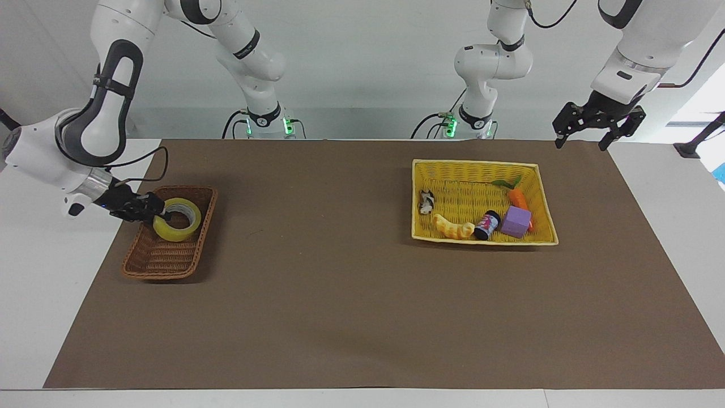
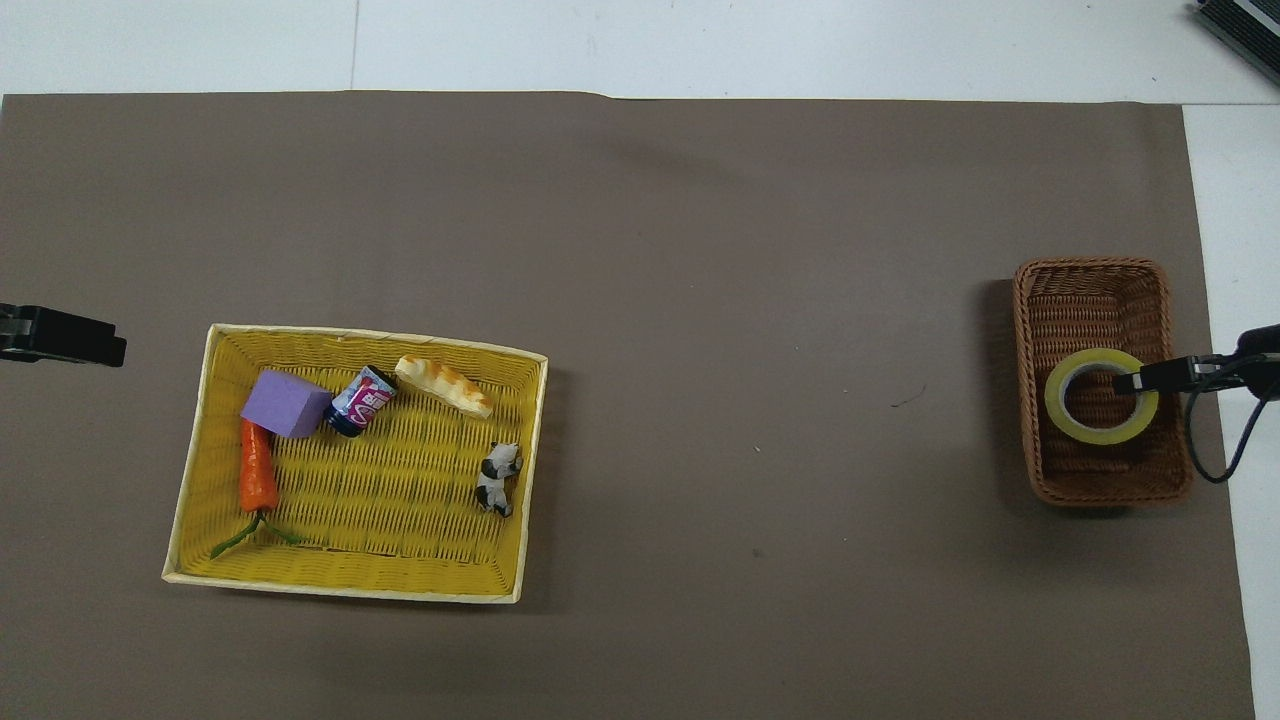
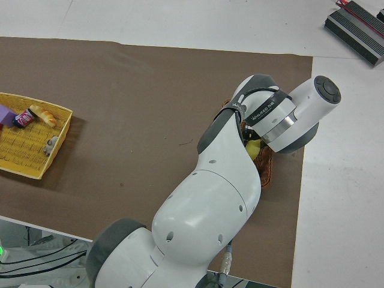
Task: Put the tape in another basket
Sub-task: 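Lower the tape into the wicker basket and open the right gripper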
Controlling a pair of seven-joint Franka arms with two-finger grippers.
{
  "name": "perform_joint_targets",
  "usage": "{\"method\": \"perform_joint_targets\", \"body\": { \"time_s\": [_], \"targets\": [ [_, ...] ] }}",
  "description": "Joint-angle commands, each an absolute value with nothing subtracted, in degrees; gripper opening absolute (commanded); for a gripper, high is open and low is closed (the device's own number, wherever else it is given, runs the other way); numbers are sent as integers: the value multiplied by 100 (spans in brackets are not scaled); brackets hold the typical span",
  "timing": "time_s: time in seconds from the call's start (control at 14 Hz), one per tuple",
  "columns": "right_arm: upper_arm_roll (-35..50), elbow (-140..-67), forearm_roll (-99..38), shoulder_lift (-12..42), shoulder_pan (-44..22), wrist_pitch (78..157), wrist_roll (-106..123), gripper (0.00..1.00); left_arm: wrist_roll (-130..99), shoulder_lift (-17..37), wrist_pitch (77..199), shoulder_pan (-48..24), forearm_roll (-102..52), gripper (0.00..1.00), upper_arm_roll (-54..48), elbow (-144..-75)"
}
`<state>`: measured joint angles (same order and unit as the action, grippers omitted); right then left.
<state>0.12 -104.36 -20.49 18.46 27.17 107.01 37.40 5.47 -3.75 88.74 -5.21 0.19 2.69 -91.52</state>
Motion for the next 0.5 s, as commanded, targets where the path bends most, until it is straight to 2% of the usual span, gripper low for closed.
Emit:
{"method": "perform_joint_targets", "body": {
  "time_s": [0.0, 0.43],
  "targets": [
    [61, -10311, -2136, 1863, 2725, 10854, 3806, 100, 571, -413, 8771, -439, -62, 100, 229, -9105],
    [114, -9590, -1611, 1548, 2233, 10872, 3226, 100, 571, -413, 8771, -439, -62, 100, 229, -9105]
  ]
}}
